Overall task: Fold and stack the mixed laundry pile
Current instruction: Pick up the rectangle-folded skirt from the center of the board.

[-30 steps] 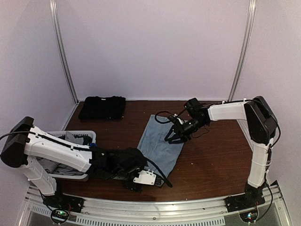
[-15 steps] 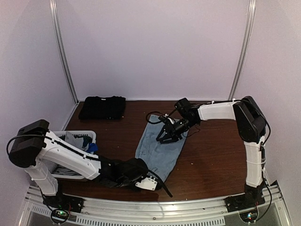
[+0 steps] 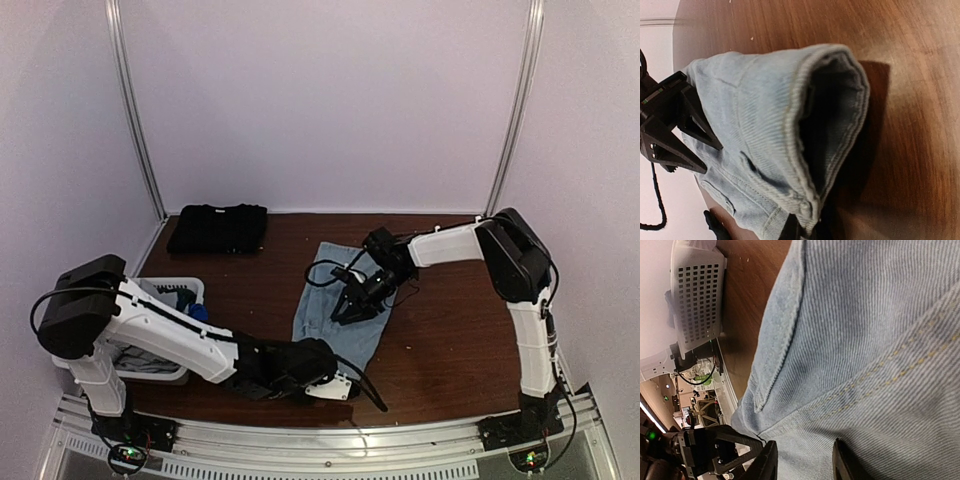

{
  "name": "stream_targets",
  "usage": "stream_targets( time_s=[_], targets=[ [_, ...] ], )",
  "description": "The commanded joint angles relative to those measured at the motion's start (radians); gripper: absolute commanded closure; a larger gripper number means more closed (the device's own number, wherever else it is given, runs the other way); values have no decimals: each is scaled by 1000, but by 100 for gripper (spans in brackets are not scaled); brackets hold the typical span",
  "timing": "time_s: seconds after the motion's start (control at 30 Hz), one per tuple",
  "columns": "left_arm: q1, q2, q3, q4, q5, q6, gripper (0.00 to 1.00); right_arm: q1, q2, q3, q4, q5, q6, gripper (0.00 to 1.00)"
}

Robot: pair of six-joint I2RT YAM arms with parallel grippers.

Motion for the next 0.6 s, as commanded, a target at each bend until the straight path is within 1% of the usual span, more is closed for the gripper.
stream_targets(
  time_s=[0.0,0.1,0.2,0.33,0.47,0.57],
  targets=[
    [1,-90,112,-318,140,-92,100,-3,-32,28,-69,-3,-82,62],
    [-9,-115,196,-523,234,-179,100,-51,-87,101,-103,9,-80,59],
    [-49,-145,237,-655,296,-238,100,-115,-99,178,-132,47,-81,57],
    [-73,-182,317,-787,387,-299,100,-180,-58,279,-215,140,-136,56],
    [-73,-214,431,-896,473,-325,100,-194,0,339,-268,238,-191,55],
    [-73,-201,536,-974,554,-344,100,-192,57,353,-285,209,-221,54]
  ],
)
